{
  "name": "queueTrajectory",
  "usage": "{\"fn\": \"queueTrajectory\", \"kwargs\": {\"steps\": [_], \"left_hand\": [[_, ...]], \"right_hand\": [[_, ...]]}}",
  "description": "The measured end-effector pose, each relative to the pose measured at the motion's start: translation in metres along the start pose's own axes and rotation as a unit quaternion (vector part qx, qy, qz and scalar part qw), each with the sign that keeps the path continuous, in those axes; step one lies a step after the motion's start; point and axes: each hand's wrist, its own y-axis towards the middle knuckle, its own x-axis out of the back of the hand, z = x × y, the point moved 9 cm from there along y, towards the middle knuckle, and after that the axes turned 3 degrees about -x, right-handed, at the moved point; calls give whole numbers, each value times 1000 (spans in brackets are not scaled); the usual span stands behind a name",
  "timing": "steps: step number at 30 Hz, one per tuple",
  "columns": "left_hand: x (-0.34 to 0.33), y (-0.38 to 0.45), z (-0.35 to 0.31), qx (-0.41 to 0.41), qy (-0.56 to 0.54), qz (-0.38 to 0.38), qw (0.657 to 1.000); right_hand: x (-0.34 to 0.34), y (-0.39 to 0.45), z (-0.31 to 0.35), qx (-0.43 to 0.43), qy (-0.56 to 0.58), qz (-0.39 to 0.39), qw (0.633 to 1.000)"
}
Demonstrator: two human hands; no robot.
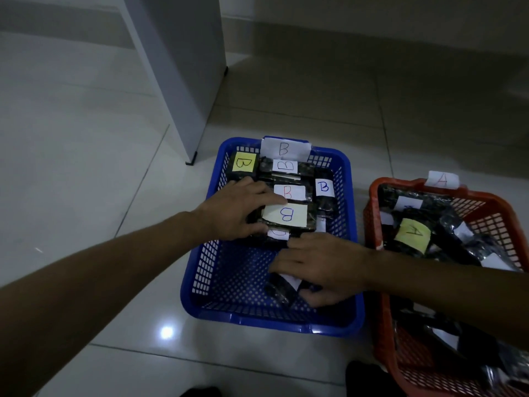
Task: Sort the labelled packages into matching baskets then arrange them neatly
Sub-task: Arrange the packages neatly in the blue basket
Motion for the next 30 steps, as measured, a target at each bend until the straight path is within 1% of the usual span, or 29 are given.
{"fn": "queueTrajectory", "kwargs": {"steps": [2,4,5,7,9,10,12,14,16,19,23,26,30], "left_hand": [[-1,0,-1,9,-4,0,1000],[0,-1,3,26,-14,-2,1000],[1,-2,4,27,-15,-6,1000],[3,-6,6,18,-3,-16,1000],[3,-12,10,25,13,-14,1000],[3,-16,12,34,19,-12,999],[7,-24,14,47,39,-18,998],[12,-34,14,56,57,-35,996],[17,-44,9,57,64,-58,995],[16,-55,-7,35,53,-65,996],[0,-64,-24,-3,36,-7,999],[-8,-65,-21,22,21,18,999],[2,-52,-15,53,34,-15,998]], "right_hand": [[25,-6,-6,-48,119,-86,988],[47,-14,-19,-103,195,-160,962],[57,-19,-30,-136,211,-194,948],[75,-27,-57,-212,208,-252,921],[85,-31,-92,-298,184,-272,896],[87,-30,-109,-335,164,-265,889],[83,-25,-139,-380,119,-229,888],[74,-17,-160,-400,96,-202,889],[68,-7,-170,-406,88,-194,888],[63,12,-170,-381,92,-176,903],[47,32,-161,-330,103,-93,934],[40,39,-159,-314,93,-57,943],[37,34,-164,-330,102,-47,937]]}}
